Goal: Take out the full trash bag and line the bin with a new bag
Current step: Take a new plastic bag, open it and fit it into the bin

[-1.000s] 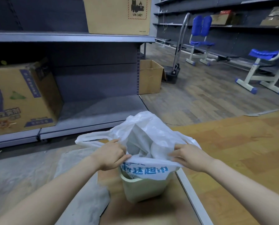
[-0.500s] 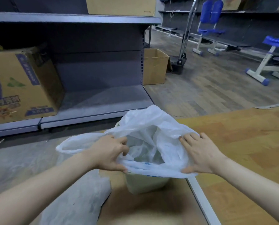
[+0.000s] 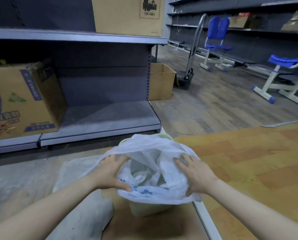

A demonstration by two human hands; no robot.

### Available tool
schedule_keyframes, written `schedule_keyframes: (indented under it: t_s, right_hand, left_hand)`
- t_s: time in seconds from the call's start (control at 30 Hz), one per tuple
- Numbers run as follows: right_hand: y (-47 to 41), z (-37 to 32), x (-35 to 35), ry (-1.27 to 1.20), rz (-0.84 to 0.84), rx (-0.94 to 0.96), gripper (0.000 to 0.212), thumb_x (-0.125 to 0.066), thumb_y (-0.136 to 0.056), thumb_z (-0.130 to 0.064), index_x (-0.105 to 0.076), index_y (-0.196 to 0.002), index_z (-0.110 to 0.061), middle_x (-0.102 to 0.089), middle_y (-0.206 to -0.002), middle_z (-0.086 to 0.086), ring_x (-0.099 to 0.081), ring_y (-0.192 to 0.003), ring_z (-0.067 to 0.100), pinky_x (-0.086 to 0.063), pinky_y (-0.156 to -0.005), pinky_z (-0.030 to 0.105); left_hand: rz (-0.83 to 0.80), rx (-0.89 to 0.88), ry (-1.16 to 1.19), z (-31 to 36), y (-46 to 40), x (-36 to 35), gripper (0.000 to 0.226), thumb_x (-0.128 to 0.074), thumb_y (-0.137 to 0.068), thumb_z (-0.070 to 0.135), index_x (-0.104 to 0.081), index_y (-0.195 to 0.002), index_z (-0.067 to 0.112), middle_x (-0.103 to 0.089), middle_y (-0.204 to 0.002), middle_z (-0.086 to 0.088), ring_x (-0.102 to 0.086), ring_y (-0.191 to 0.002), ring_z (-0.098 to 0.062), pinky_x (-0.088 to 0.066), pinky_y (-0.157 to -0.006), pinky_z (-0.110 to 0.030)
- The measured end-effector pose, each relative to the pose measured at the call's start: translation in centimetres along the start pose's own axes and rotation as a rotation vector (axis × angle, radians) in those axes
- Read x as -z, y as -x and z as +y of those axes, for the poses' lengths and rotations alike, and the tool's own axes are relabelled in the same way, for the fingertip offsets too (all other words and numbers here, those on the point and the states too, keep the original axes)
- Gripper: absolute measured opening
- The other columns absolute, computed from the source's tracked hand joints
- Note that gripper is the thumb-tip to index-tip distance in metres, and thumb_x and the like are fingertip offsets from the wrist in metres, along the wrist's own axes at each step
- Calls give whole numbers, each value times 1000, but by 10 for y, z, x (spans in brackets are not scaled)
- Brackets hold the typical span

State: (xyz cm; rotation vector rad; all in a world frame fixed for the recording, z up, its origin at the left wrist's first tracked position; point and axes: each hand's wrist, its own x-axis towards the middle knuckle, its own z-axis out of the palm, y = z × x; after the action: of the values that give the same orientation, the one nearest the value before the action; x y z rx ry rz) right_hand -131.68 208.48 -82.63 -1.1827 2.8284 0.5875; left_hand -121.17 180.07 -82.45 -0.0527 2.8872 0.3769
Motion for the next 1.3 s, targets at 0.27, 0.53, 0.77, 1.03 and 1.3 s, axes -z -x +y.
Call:
schedule_keyframes:
  t_s: [0.27, 0.53, 0.77, 1.03, 1.3]
  right_hand:
    - [-21, 11, -22, -57, -10, 99, 60, -65, -77, -48, -44, -129, -26, 44, -138, 11, 37, -135, 26, -4, -110, 65]
    - [-23, 14, -28, -280, -46, 120, 69, -71, -70, -44, -39, -130, -29, 40, -147, 8, 29, -141, 26, -50, -87, 30]
    - [-25, 26, 4, -758, -237, 18, 68, -45, -75, 6, -38, -133, -27, 6, -157, -4, -3, -147, 13, -41, -95, 23]
    - [-86, 24, 9, -518, 275, -258, 37, -48, -94, -31, -46, -128, -17, -44, -122, 8, -49, -110, 26, -44, -77, 33]
    - [-114, 25, -11, -1253, 378, -260, 31, -60, -88, -15, -48, -60, -19, -49, -72, -1, -45, -68, 12, -32, -64, 26]
  left_hand:
    - [-132, -51, 141, 2, -8, 4, 159, -45, -17, 94, 15, -148, 27, -17, -148, -7, -18, -138, -22, -24, -113, -29]
    - [14, -11, 169, 3, -34, 4, 117, -49, -57, 83, -10, -149, 25, -24, -150, -4, -26, -138, -20, -26, -110, -28]
    - [260, -5, -35, -6, -52, -5, 100, -10, -67, 85, -36, -137, 19, -55, -129, -3, -51, -118, -21, -45, -91, -34]
    - [408, -5, -136, -11, -85, 5, 23, -77, -57, 19, -69, -78, 19, -57, -98, -2, -49, -100, -20, -51, -80, -24]
    - [215, -18, 85, -21, -94, -1, 28, -52, -91, 38, -75, -95, 22, -7, -154, -2, -2, -144, -16, -14, -115, -24]
